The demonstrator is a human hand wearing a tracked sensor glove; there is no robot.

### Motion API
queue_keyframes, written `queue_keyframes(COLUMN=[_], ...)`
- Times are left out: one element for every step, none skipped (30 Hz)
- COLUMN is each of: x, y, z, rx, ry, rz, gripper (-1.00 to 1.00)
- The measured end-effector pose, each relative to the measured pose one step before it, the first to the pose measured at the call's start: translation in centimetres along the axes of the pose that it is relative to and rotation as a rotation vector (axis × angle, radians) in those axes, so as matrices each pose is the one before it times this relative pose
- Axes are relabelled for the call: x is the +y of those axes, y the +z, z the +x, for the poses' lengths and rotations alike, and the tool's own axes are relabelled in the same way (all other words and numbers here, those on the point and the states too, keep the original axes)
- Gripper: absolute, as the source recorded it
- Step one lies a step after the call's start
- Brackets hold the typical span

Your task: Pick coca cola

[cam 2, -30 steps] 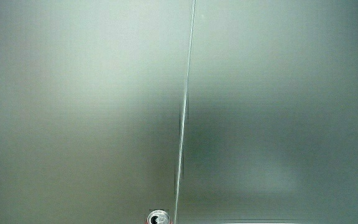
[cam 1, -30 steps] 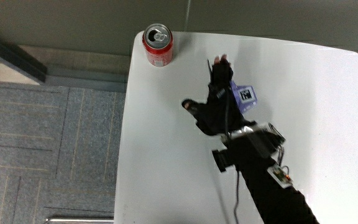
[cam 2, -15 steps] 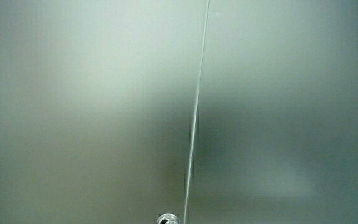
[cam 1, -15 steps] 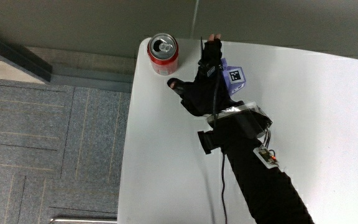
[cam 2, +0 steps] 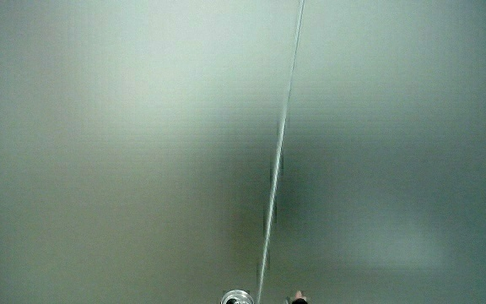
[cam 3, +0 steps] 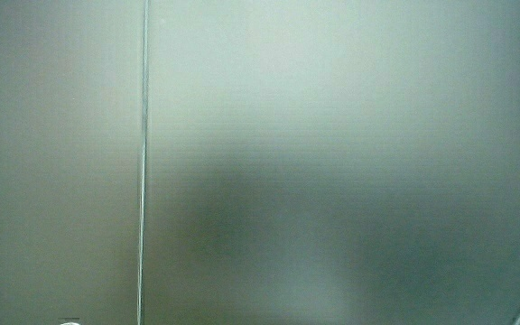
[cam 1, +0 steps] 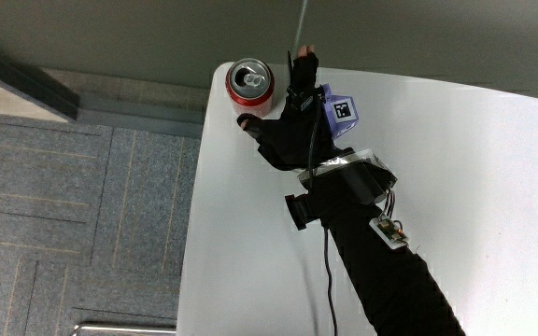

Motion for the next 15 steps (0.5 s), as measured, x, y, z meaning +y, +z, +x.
queue_keyframes(x=[-0.068,-0.111,-0.028,0.005,-0.15,0.019,0.041,-0.102,-0.009,-0.043,0.007,0.003,-0.092,0.041,-0.06], y=[0.04,0.09,0.081,0.041,0.029,0.052,0.018,-0.062,0.032,0.044,0.02,0.05,0.061,0.056,-0.023], z=[-0.114,-0.005,0.044,0.118,-0.182,0.071,0.149,-0.213,0.116,-0.003,-0.117,0.007,-0.12,0.28,-0.125], rx=[0.00295,-0.01761,-0.01044,0.00828,0.0031,-0.00245,-0.00403,0.01097,-0.00517,-0.00288,0.01214,0.00402,-0.01101,0.00849,0.01561], ry=[0.00712,-0.01773,0.0138,0.00686,-0.02663,0.02918,0.01107,-0.00002,0.00112,-0.0188,0.00932,0.01726,-0.01468,0.00583,0.00845], rz=[0.00677,0.00961,0.00932,0.00961,0.00697,0.00405,-0.00297,0.00641,0.00594,0.00443,-0.00479,0.00905,0.00363,0.00098,0.00379], gripper=[0.23,0.27,0.3,0.33,0.37,0.4,0.43,0.47,0.5,0.53,0.57,0.6,0.63,0.67,0.7])
